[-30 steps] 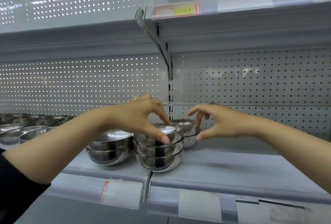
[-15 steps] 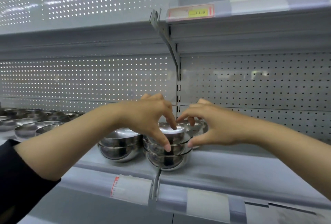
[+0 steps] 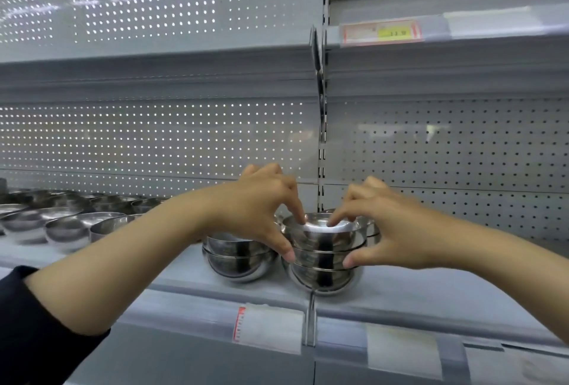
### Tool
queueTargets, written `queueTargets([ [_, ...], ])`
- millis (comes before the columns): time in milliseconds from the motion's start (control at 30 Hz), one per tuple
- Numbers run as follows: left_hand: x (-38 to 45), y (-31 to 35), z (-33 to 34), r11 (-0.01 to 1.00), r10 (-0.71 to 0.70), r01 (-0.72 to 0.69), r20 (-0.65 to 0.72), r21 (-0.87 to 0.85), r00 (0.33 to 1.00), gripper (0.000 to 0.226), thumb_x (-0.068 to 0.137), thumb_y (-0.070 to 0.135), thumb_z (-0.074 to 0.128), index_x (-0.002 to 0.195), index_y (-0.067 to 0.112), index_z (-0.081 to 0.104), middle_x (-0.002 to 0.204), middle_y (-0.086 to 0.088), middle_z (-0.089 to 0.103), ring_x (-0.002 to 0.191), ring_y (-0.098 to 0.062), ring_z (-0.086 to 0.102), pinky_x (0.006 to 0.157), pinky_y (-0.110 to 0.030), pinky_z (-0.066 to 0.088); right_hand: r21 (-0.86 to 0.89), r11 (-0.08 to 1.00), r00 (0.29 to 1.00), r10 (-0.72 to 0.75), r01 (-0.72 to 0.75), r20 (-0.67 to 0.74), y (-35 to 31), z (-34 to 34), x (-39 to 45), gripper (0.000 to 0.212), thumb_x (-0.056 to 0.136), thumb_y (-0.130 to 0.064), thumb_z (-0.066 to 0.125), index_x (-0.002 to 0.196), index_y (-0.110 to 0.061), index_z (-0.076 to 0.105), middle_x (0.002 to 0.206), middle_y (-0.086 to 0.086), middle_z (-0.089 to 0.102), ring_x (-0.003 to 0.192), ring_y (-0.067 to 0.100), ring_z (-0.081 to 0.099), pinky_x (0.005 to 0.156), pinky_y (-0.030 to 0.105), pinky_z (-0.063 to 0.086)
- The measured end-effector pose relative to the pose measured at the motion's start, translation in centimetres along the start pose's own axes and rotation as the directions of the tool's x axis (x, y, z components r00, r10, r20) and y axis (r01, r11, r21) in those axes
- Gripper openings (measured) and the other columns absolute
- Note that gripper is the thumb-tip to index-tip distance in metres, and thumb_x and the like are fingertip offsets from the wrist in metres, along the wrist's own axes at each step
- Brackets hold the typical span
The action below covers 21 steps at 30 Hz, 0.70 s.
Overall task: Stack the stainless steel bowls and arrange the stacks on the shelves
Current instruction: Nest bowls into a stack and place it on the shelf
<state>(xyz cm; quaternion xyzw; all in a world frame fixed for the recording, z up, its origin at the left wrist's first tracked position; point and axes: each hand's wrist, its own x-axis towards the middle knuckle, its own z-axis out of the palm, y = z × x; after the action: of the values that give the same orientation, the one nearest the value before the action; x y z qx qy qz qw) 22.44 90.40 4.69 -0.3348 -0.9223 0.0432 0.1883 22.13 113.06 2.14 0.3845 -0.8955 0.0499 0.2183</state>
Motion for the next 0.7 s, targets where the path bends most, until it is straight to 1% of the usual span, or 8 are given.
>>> queueTargets([
  [67, -0.7, -0.5, 0.3, 1.000, -0.024, 0.024, -0.013, -0.005, 1.000, 0.053, 0.056, 0.063, 0.073, 0.104, 0.041, 0.064, 0.099, 0.018, 0.046, 0.092, -0.002, 0.024, 0.078, -0.026, 0.017, -0.012, 1.000, 1.000, 0.000, 0.000, 0.009, -0.3, 0.1, -0.1, 0.048, 0.069, -0.055, 0.072, 0.112, -0.042, 0.057, 0.094, -0.024, 0.040, 0.100, -0.008, 0.029, 0.074, 0.013, 0.031],
  [167, -1.3, -0.7, 0.8, 0.999, -0.033, 0.033, -0.027, 0.014, 0.999, 0.053, 0.057, 0.064, 0.072, 0.105, 0.041, 0.064, 0.098, 0.018, 0.044, 0.092, -0.003, 0.025, 0.078, -0.027, 0.017, -0.021, 1.000, 1.000, 0.019, -0.019, 0.009, -0.2, -0.2, -0.1, 0.048, 0.068, -0.055, 0.072, 0.111, -0.042, 0.057, 0.097, -0.022, 0.042, 0.097, -0.003, 0.031, 0.079, 0.017, 0.036],
  [267, -1.4, -0.3, 1.4, 0.999, -0.028, 0.028, -0.028, 0.016, 0.999, 0.053, 0.056, 0.064, 0.072, 0.103, 0.041, 0.064, 0.099, 0.016, 0.045, 0.095, -0.005, 0.026, 0.076, -0.028, 0.017, -0.036, 0.998, 0.999, 0.047, -0.047, 0.012, 0.5, -0.6, -0.2, 0.051, 0.066, -0.057, 0.072, 0.112, -0.043, 0.055, 0.097, -0.025, 0.040, 0.097, -0.005, 0.030, 0.077, 0.015, 0.035],
  [333, -1.2, 0.0, 1.6, 0.999, -0.033, 0.035, -0.029, 0.041, 0.999, 0.044, 0.057, 0.063, 0.072, 0.093, 0.039, 0.064, 0.099, 0.014, 0.046, 0.096, -0.007, 0.027, 0.075, -0.028, 0.016, -0.056, 0.997, 0.998, 0.063, -0.062, 0.016, 0.9, -0.6, -0.3, 0.053, 0.066, -0.057, 0.072, 0.114, -0.043, 0.055, 0.097, -0.026, 0.039, 0.095, -0.002, 0.030, 0.077, 0.015, 0.033],
  [400, -0.9, 0.1, 1.7, 0.997, -0.049, 0.052, -0.058, 0.058, 0.997, 0.036, 0.057, 0.061, 0.074, 0.077, 0.035, 0.058, 0.095, 0.014, 0.046, 0.093, -0.007, 0.026, 0.072, -0.029, 0.016, -0.064, 0.996, 0.998, 0.066, -0.065, 0.019, 1.3, -0.4, -0.5, 0.053, 0.067, -0.057, 0.072, 0.115, -0.042, 0.055, 0.098, -0.026, 0.038, 0.096, 0.000, 0.030, 0.077, 0.014, 0.032],
  [467, -0.8, 0.1, 1.8, 0.995, -0.066, 0.071, -0.089, 0.063, 0.994, 0.039, 0.056, 0.059, 0.075, 0.073, 0.033, 0.052, 0.091, 0.014, 0.045, 0.089, -0.006, 0.024, 0.070, -0.030, 0.015, -0.065, 0.997, 0.998, 0.050, -0.049, 0.024, 1.4, 0.0, -0.7, 0.053, 0.068, -0.056, 0.072, 0.116, -0.042, 0.055, 0.098, -0.026, 0.038, 0.096, -0.001, 0.030, 0.076, 0.012, 0.033],
  [600, -1.3, 0.1, 2.1, 0.988, -0.097, 0.103, -0.052, 0.113, 0.994, 0.042, 0.056, 0.059, 0.075, 0.083, 0.035, 0.055, 0.098, 0.014, 0.046, 0.092, -0.006, 0.024, 0.073, -0.029, 0.016, -0.073, 0.997, 0.999, 0.033, -0.030, 0.037, 1.4, 0.1, -0.9, 0.054, 0.068, -0.058, 0.071, 0.118, -0.044, 0.053, 0.100, -0.027, 0.036, 0.097, -0.002, 0.029, 0.079, 0.016, 0.035],
  [700, -1.8, -0.5, 2.2, 0.982, -0.129, 0.130, -0.017, 0.140, 0.992, 0.045, 0.058, 0.060, 0.074, 0.092, 0.036, 0.057, 0.101, 0.014, 0.045, 0.093, -0.005, 0.023, 0.076, -0.027, 0.015, -0.052, 0.999, 1.000, -0.005, 0.006, 0.015, 1.2, -0.2, -0.7, 0.053, 0.068, -0.059, 0.070, 0.116, -0.045, 0.053, 0.100, -0.028, 0.038, 0.099, -0.005, 0.030, 0.081, 0.015, 0.035],
])
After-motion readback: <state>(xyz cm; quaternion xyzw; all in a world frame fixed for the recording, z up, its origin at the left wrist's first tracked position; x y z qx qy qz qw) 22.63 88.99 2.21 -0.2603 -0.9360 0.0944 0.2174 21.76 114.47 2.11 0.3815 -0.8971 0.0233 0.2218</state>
